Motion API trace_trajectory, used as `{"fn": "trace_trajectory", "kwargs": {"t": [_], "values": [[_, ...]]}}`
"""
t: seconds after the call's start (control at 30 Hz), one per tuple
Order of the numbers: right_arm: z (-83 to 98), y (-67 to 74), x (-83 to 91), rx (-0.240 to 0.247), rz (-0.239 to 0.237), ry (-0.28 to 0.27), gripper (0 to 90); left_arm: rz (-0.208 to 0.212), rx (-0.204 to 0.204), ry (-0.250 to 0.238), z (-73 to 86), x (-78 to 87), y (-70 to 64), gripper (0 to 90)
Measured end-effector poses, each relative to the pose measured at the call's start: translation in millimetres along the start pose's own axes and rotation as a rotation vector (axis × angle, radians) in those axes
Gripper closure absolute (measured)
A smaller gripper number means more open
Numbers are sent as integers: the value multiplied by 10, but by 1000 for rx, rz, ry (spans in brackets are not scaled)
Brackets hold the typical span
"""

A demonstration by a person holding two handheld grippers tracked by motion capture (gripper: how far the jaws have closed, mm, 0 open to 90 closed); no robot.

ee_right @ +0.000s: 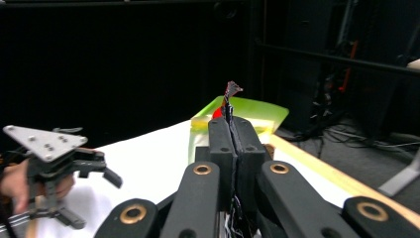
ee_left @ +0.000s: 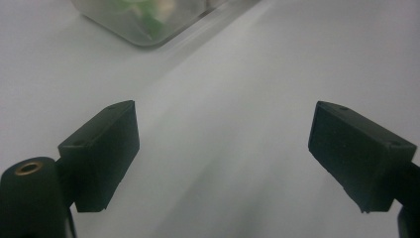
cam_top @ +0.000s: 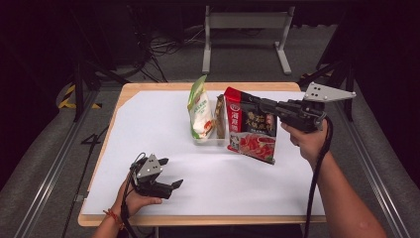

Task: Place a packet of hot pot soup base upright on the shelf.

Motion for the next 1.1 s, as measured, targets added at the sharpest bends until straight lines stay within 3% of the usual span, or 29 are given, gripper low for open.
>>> {"fn": "trace_trajectory", "kwargs": {"t": [0.43, 1.1], "values": [[-11, -243, -94, -17, 75, -9, 889, 12, -11, 29, 51, -53, -48, 129], [34, -524, -396, -33, 166, 40, 889, 16, -14, 34, 62, -56, -67, 126]]}}
Point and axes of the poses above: each handheld gripper's, and its own axes: x roughly backward along the jaws, z roughly out of its underside, y roughly to its left, the point moved 9 cm from there along -x, roughly forward along the jaws, and after that the axes turned 13 degrees about x, right-handed, at the moved point
